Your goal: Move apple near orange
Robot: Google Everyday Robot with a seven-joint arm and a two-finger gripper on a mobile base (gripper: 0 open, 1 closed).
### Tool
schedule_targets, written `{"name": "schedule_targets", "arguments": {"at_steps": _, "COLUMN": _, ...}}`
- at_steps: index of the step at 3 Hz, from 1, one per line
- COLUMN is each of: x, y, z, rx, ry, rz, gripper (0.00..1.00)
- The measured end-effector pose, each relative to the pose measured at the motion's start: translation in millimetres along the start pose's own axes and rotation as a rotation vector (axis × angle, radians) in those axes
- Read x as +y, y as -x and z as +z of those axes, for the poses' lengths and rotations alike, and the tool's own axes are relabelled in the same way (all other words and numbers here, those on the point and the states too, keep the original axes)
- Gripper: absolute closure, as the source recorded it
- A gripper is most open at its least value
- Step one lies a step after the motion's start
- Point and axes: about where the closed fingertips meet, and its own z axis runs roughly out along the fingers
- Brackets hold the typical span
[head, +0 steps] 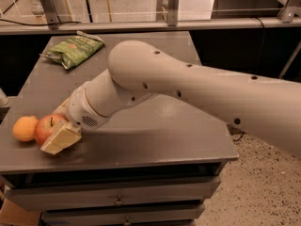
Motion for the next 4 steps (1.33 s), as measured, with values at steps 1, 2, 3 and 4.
{"name": "schedule_targets", "arguments": {"at_steps": 1, "x": -1.2, "y": -0.9, "z": 0.6, "rx": 0.008, "ry": -0.007, "rz": 0.000, "gripper": 0.58}}
{"name": "schedule_targets", "arguments": {"at_steps": 2, "x": -1.7, "y": -1.0, "z": 1.4, "rx": 0.013, "ry": -0.011, "rz": 0.000, "gripper": 0.36}}
{"name": "schedule_targets", "arguments": {"at_steps": 3, "x": -4.4, "y": -0.6, "z": 1.7, "rx": 0.016, "ry": -0.017, "rz": -0.001, "gripper": 0.12}}
{"name": "schedule_targets", "arguments": {"at_steps": 4, "x": -5.9, "y": 0.6, "z": 2.1, "rx": 0.014, "ry": -0.020, "rz": 0.002, "gripper": 0.00}}
